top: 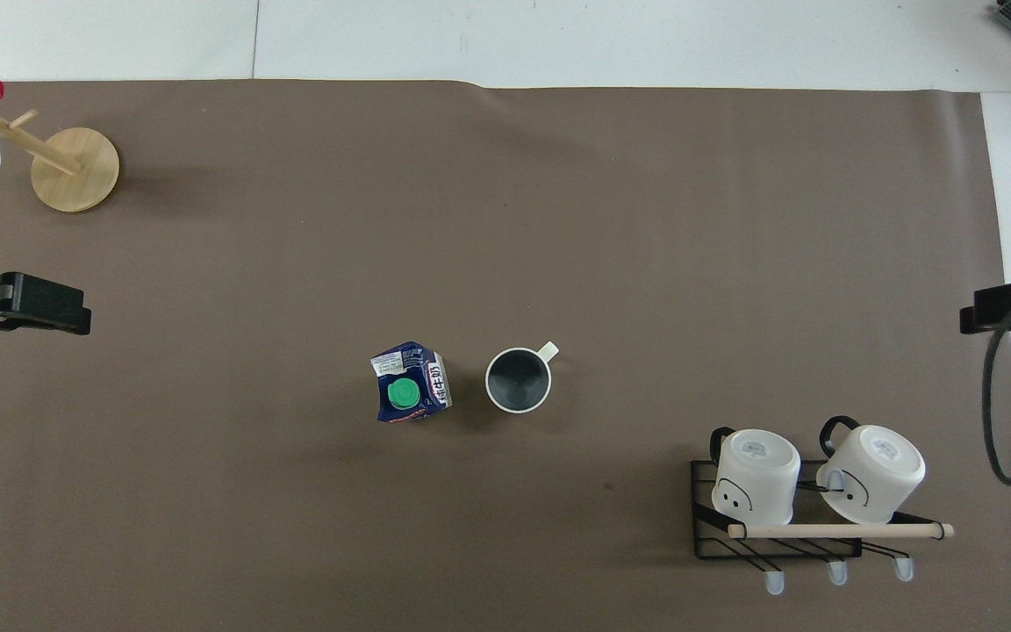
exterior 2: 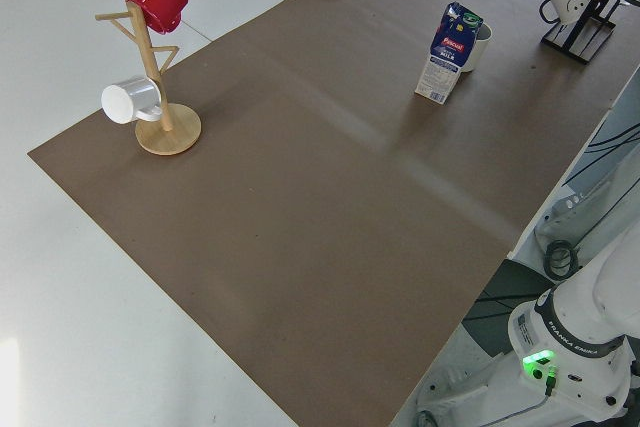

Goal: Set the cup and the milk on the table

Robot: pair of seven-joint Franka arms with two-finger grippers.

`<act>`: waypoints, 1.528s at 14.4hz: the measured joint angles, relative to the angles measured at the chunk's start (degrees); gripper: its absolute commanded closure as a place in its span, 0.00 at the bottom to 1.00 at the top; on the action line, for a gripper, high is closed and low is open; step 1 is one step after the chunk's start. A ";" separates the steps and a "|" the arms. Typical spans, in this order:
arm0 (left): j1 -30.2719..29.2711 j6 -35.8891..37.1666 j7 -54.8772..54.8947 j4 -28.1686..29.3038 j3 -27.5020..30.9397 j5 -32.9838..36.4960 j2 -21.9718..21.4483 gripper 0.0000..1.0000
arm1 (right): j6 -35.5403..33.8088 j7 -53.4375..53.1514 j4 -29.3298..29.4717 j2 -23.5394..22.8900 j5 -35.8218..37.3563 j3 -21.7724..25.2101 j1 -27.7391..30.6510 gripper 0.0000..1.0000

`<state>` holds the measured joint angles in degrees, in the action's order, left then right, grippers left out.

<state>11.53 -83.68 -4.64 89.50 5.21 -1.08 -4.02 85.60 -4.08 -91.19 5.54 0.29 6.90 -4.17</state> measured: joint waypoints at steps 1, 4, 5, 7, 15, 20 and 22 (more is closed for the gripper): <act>0.00 0.15 0.01 0.00 0.00 0.00 0.00 0.00 | 0.00 0.00 0.00 0.00 0.00 0.00 0.00 0.00; 0.00 0.71 0.04 0.00 0.00 0.00 -0.02 0.00 | 0.00 0.00 0.00 0.00 0.00 0.00 0.00 0.00; 0.00 0.88 0.04 0.00 0.00 0.00 -0.06 0.00 | 0.00 0.00 0.00 0.00 0.00 0.00 0.00 0.00; 0.00 1.22 0.07 0.02 -0.03 0.00 -0.16 0.00 | 0.00 0.00 0.00 0.00 0.00 0.00 0.00 0.00; -0.01 2.09 0.07 0.40 0.06 0.00 -0.49 0.00 | 0.00 0.00 0.00 0.00 0.00 0.00 0.00 0.00; -0.68 2.32 0.07 0.58 0.19 0.00 -0.61 0.00 | 0.00 0.00 0.00 0.00 0.00 0.00 0.00 0.00; -0.68 2.35 0.07 0.84 0.19 0.00 -0.79 0.00 | 0.00 0.00 0.00 0.00 0.00 0.00 0.00 0.00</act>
<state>10.84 -81.34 -4.57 90.34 5.39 -1.08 -4.81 85.60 -4.08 -91.19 5.54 0.29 6.90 -4.17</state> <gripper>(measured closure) 0.000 0.000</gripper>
